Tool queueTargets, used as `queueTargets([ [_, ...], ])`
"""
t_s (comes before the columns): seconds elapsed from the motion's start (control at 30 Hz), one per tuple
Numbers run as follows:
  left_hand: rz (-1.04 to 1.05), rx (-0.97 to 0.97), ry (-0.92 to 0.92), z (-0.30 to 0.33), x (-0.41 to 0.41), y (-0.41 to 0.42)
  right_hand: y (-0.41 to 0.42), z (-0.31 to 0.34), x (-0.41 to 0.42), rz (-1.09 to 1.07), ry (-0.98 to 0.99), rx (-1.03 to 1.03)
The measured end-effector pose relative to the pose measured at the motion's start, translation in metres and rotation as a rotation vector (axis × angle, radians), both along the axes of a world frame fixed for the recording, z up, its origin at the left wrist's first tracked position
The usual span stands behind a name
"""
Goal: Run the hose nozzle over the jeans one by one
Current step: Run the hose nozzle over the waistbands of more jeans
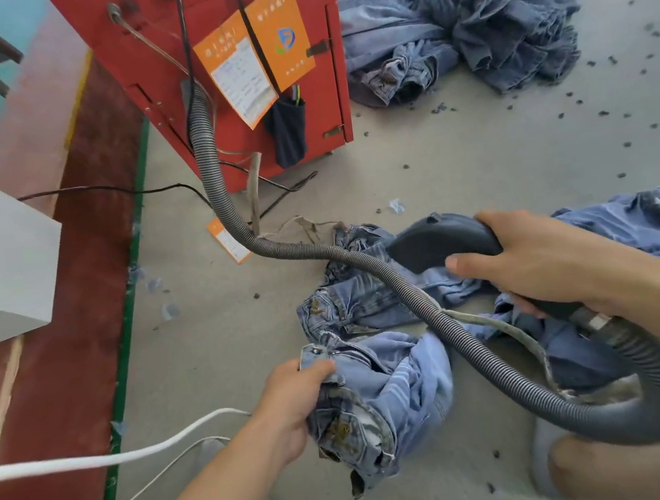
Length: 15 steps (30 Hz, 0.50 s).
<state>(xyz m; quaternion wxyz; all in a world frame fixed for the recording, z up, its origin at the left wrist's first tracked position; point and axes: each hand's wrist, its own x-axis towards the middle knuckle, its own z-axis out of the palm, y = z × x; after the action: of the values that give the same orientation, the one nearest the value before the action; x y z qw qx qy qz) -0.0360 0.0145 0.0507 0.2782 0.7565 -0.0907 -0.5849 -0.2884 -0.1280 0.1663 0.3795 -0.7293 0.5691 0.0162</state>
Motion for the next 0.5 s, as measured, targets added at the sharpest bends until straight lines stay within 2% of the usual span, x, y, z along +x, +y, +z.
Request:
queueTargets([
  [0.03,0.027,0.017,0.017,0.001,0.003,-0.001,-0.002,0.002,0.0,0.013,0.009,-0.059],
  [0.1,0.162,-0.044,0.176,0.006,0.015,-0.011,-0.008,0.006,0.0,0.033,0.022,-0.197],
  [0.2,0.46,-0.414,0.42,0.01,0.043,-0.028,-0.015,0.013,0.004,0.038,-0.018,-0.312],
  [0.23,0.435,-0.435,0.426,0.004,0.049,-0.028,-0.016,0.015,0.004,0.032,-0.037,-0.315],
  [0.27,0.292,-0.335,0.37,-0.003,0.049,-0.024,-0.016,0.016,0.003,0.027,-0.043,-0.315],
  [0.33,-0.22,-0.018,0.2,-0.014,0.036,-0.003,-0.016,0.017,0.003,0.033,-0.034,-0.32],
  [0.37,-0.383,0.061,0.165,-0.02,0.031,0.002,-0.018,0.017,0.002,0.043,-0.026,-0.324],
  [0.4,-0.447,0.081,0.129,-0.022,0.03,0.001,-0.019,0.018,0.001,0.058,-0.021,-0.32],
  [0.43,-0.424,0.029,0.135,-0.022,0.031,-0.003,-0.02,0.019,-0.001,0.079,-0.02,-0.308],
  [0.5,-0.141,-0.261,0.249,-0.016,0.053,-0.019,-0.022,0.019,-0.007,0.144,-0.007,-0.285],
])
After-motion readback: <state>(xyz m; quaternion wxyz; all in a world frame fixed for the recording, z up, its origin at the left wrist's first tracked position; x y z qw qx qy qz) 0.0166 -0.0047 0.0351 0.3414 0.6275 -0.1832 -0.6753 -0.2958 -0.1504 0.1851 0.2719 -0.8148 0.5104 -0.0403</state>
